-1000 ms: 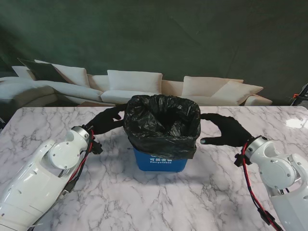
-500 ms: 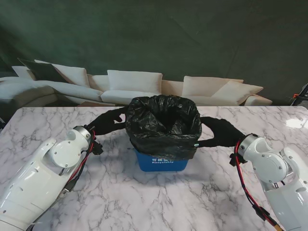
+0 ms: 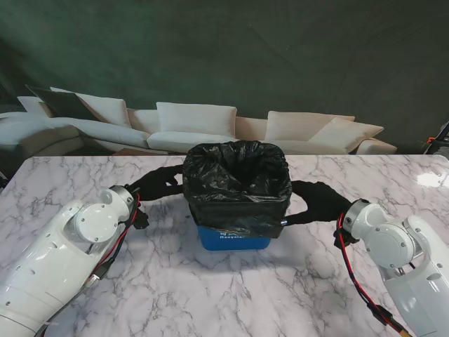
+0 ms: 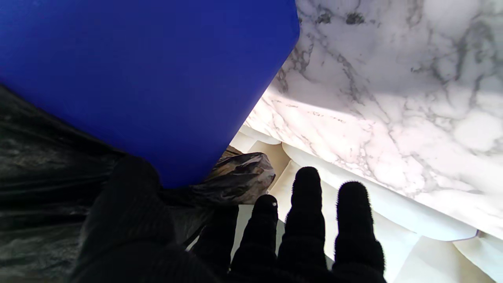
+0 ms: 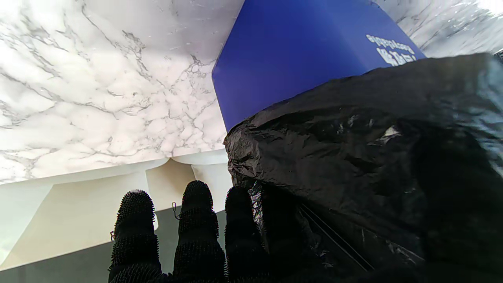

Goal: Fit the garbage bag over the bin

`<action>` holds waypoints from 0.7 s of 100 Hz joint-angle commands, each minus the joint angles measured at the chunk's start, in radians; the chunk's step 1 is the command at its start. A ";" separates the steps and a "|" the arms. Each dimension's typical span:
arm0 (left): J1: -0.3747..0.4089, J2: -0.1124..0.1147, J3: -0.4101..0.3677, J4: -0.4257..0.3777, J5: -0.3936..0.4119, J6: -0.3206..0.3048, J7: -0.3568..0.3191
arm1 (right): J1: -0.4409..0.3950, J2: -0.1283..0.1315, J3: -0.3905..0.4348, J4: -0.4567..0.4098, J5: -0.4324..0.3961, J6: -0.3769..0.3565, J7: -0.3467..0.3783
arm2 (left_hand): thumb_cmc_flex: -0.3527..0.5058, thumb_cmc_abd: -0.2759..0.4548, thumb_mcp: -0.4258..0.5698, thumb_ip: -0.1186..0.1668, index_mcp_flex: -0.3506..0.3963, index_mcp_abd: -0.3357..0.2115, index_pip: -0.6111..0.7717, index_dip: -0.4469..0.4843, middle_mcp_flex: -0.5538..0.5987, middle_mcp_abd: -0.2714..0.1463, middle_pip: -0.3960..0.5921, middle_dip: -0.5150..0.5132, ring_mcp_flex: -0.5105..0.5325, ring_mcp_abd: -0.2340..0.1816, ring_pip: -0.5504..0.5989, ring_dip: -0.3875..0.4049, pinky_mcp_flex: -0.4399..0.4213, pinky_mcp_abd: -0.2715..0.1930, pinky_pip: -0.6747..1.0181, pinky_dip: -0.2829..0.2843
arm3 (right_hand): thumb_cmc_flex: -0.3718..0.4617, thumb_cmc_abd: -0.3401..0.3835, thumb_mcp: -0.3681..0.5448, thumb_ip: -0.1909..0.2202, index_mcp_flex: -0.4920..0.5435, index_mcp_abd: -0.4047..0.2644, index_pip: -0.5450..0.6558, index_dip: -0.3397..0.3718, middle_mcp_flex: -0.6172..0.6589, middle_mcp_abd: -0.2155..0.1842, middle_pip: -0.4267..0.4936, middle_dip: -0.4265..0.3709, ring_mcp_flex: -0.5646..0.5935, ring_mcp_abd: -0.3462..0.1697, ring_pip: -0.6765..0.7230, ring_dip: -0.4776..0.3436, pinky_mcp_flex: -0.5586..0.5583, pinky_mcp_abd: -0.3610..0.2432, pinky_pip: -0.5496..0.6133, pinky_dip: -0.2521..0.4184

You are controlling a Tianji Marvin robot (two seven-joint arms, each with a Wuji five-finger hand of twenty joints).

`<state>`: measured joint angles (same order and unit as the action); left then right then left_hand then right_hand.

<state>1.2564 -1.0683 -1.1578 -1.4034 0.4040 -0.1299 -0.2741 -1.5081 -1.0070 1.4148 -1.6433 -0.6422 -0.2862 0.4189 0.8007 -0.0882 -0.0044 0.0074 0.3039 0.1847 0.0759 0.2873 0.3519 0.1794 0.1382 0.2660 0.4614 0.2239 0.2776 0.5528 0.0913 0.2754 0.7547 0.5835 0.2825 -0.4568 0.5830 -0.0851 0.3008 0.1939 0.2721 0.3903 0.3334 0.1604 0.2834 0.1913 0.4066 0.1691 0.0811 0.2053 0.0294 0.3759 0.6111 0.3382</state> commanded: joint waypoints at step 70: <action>0.034 -0.006 -0.060 -0.024 0.013 -0.052 0.023 | -0.071 -0.026 0.062 -0.033 -0.003 -0.003 -0.110 | -0.183 -0.166 -0.024 -0.038 -0.055 0.012 -0.053 -0.033 -0.138 0.063 -0.130 -0.057 -0.047 0.015 -0.009 0.006 -0.003 -0.014 -0.017 0.031 | -0.271 -0.021 0.097 -0.063 -0.025 -0.035 -0.115 -0.038 -0.033 0.001 0.015 0.000 -0.001 0.004 -0.012 0.009 -0.003 0.052 -0.010 0.036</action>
<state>1.2989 -1.0719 -1.2139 -1.4113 0.4108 -0.1794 -0.2431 -1.5654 -1.0316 1.4696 -1.6655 -0.6387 -0.2970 0.3148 0.6682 -0.2224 -0.0072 -0.0003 0.3045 0.1898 0.0614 0.2775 0.2741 0.2222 0.0514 0.2395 0.4393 0.2352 0.2684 0.5524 0.0906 0.2771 0.7426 0.5959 0.0733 -0.4708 0.6537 -0.1184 0.2981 0.1520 0.1822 0.3735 0.3323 0.1510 0.2978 0.1944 0.4074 0.1691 0.0811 0.2053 0.0305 0.4002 0.6025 0.3609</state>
